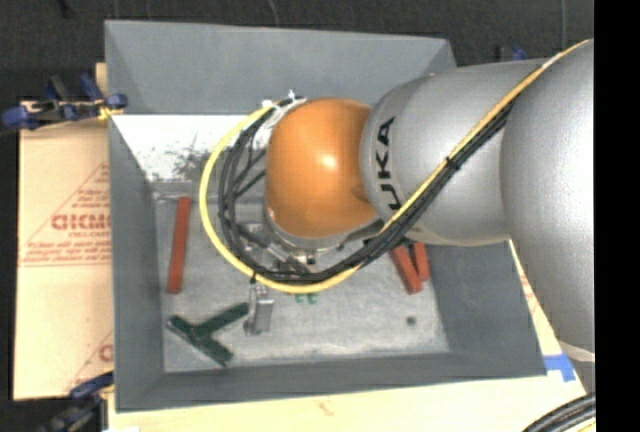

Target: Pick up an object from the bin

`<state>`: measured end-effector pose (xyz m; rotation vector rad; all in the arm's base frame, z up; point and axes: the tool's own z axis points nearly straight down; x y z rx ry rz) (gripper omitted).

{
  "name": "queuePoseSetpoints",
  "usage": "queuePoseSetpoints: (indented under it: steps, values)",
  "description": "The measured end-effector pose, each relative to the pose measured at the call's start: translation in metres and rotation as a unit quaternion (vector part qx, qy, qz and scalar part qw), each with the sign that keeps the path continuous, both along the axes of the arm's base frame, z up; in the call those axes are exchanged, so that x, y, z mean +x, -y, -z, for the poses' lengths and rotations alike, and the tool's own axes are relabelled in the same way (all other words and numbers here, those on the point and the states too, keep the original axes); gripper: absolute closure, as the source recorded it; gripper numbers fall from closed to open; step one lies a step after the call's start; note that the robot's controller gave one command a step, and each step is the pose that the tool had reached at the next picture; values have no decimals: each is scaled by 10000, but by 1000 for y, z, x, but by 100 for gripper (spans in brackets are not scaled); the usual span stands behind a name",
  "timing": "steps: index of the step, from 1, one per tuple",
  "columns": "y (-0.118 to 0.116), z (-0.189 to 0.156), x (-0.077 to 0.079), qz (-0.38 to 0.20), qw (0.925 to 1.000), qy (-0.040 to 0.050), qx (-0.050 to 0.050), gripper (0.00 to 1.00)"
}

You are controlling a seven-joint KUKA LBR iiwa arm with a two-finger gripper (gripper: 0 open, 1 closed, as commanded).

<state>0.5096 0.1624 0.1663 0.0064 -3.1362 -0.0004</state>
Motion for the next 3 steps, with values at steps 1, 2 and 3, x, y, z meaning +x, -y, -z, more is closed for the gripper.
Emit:
queuePoseSetpoints:
  steps: [1, 2, 3]
  values:
    - [1, -4, 2, 21, 10000, 39, 8, 0]
    - [8, 38, -5, -390, 9992, 61, 5, 0]
    - [6, 56, -8, -587, 9983, 45, -9, 0]
